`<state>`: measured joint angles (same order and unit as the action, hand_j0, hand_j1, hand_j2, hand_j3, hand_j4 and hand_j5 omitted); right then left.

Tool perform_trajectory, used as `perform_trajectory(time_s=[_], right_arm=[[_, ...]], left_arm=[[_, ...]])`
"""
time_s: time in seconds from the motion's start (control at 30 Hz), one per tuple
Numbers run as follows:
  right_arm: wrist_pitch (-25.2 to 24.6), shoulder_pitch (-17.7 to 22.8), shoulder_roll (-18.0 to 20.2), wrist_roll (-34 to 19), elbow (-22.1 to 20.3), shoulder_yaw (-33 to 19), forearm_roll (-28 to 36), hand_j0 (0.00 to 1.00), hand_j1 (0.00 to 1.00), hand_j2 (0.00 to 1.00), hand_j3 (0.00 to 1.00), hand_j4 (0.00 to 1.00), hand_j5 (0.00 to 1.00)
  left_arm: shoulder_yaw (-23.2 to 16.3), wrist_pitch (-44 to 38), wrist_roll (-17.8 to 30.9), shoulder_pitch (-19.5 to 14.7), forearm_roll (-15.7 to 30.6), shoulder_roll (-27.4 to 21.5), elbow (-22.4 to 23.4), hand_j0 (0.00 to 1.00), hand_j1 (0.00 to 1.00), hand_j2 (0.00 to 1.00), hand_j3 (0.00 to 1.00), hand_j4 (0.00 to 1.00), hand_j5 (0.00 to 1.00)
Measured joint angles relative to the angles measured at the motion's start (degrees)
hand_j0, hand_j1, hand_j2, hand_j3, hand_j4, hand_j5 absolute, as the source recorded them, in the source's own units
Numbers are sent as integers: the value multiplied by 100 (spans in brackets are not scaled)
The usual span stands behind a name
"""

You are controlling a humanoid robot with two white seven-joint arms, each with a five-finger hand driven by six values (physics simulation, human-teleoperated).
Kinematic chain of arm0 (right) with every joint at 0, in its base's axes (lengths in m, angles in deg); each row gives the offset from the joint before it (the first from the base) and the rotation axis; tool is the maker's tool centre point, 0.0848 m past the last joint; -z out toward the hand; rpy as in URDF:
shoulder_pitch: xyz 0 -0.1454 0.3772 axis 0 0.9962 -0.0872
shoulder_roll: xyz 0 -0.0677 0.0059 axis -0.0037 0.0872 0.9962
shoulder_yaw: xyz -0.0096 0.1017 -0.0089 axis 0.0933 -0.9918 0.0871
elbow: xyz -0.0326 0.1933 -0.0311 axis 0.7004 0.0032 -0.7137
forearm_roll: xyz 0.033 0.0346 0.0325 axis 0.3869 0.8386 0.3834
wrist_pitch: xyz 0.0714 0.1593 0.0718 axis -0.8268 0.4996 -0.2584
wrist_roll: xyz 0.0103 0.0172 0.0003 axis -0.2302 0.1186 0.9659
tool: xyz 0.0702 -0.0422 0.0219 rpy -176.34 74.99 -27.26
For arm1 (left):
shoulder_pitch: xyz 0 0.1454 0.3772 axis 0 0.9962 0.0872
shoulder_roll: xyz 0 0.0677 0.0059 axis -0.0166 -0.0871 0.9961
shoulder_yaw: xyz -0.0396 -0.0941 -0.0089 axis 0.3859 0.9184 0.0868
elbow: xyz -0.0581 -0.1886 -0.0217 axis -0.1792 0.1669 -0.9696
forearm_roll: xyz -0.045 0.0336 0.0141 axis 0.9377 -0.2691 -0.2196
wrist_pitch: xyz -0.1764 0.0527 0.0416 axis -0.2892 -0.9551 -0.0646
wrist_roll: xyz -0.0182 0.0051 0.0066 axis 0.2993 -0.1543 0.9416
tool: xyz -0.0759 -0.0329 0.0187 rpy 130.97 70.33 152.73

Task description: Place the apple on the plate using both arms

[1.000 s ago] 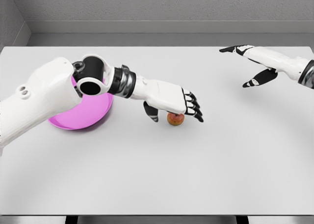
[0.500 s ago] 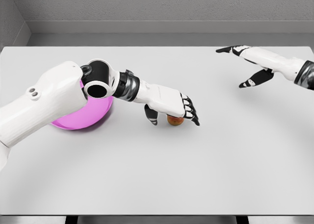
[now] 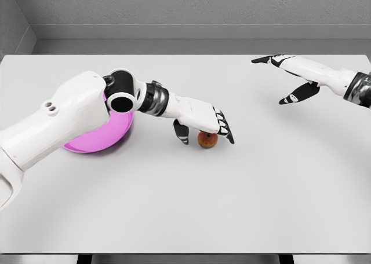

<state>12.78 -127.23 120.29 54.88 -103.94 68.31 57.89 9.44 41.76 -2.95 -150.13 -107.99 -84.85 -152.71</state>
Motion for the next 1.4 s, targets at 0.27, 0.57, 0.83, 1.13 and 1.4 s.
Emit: perform_trajectory(time_s=[0.27,0.57,0.83,1.13,1.4], right_arm=[[0,0,-7,0,0,9,0,100,100,100,100,100,100],[0,0,-3,0,0,14,-1,100,100,100,100,100,100],[0,0,-3,0,-2,15,-3,100,100,100,100,100,100],[0,0,-2,0,-5,12,-1,100,100,100,100,100,100],[0,0,-1,0,-9,13,-2,100,100,100,100,100,100]], left_arm=[[0,0,0,18,-164,14,33,87,87,87,87,87,87],[-11,0,0,9,-253,55,190,87,87,87,87,87,87],[-11,0,0,18,-263,128,201,86,86,86,86,86,86],[-53,0,0,18,-288,167,263,80,80,80,80,80,80],[-73,0,0,9,-308,264,433,80,80,80,80,80,80]])
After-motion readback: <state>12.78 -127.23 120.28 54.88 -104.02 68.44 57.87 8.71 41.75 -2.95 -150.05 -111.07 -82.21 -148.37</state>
